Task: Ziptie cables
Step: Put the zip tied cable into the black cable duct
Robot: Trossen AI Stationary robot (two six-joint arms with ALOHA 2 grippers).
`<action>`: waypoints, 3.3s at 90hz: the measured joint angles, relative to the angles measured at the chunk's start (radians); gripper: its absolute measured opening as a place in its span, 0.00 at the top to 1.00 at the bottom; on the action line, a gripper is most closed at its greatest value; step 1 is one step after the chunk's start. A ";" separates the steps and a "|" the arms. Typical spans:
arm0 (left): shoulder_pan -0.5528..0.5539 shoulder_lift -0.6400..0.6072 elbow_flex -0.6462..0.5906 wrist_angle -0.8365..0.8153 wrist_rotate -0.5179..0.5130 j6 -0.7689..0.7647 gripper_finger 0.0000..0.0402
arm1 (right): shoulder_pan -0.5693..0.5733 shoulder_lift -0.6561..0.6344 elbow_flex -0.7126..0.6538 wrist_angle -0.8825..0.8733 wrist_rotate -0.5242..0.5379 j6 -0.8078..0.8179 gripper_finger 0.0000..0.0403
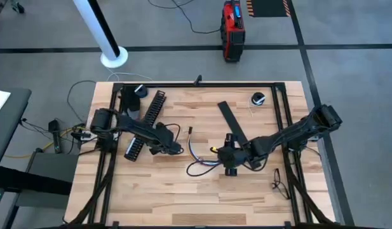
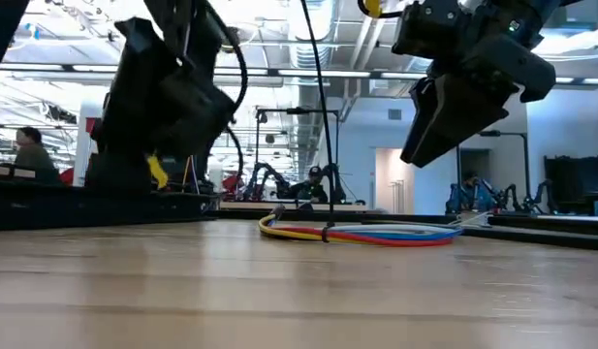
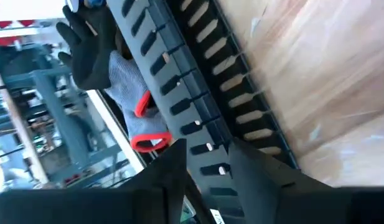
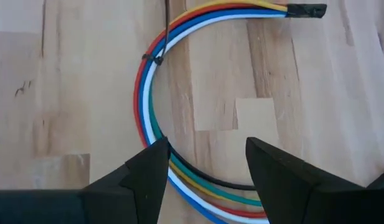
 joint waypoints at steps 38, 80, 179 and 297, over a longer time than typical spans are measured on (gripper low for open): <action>0.000 -0.060 0.000 0.009 0.076 0.112 0.96 | 0.000 0.000 0.000 -0.001 0.000 -0.007 0.48; 0.023 -0.336 0.000 0.033 0.166 0.163 1.00 | 0.000 0.000 0.000 0.000 0.000 -0.006 0.48; 0.018 -0.148 0.000 0.000 -0.031 0.130 0.64 | 0.000 0.000 0.000 -0.027 -0.004 0.001 0.48; -0.051 -0.145 -0.002 0.107 0.111 0.033 0.64 | -0.006 0.000 0.000 -0.036 -0.003 -0.034 0.48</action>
